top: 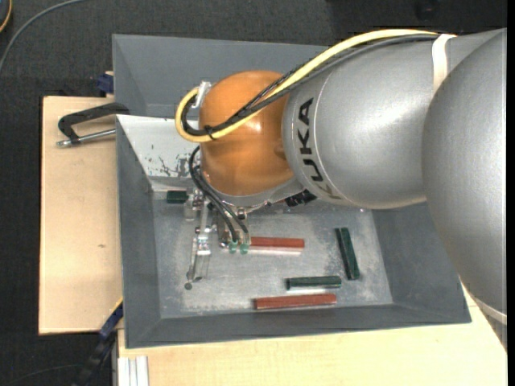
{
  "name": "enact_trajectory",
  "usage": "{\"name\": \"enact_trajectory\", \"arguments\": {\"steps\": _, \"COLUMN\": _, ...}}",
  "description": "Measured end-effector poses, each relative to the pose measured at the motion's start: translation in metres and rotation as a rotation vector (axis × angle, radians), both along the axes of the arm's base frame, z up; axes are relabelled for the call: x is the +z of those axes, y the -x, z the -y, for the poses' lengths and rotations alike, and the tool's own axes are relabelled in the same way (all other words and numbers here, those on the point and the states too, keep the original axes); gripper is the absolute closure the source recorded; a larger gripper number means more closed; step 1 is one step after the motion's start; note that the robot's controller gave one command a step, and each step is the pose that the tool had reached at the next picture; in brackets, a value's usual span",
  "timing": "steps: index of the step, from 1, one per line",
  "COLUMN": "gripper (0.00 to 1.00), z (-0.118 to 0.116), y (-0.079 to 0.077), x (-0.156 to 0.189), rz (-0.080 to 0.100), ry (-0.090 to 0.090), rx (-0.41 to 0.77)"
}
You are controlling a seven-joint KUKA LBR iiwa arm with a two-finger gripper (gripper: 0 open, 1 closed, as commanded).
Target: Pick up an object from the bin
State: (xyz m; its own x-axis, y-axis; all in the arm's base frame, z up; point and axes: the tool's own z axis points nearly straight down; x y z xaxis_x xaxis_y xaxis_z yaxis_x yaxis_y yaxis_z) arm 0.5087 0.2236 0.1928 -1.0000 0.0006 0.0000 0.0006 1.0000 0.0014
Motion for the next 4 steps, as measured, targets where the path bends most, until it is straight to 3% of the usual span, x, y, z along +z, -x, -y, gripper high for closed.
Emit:
{"name": "enact_trajectory", "arguments": {"steps": 1, "gripper": 0.0, "z": 0.072, "y": -0.049, "x": -0.019, "rz": 0.006, "ry": 0.003, "rx": 0.198}}
{"name": "enact_trajectory", "arguments": {"steps": 2, "gripper": 0.0, "z": 0.144, "y": -0.036, "x": -0.125, "rz": -0.005, "ry": 0.002, "rx": 0.511}}
{"name": "enact_trajectory", "arguments": {"steps": 3, "gripper": 1.0, "z": 0.142, "y": -0.038, "x": -0.122, "rz": 0.001, "ry": 0.0, "rx": 0.512}}
{"name": "enact_trajectory", "arguments": {"steps": 4, "gripper": 1.0, "z": 0.173, "y": -0.022, "x": 0.022, "rz": 0.014, "ry": 0.003, "rx": 0.475}}
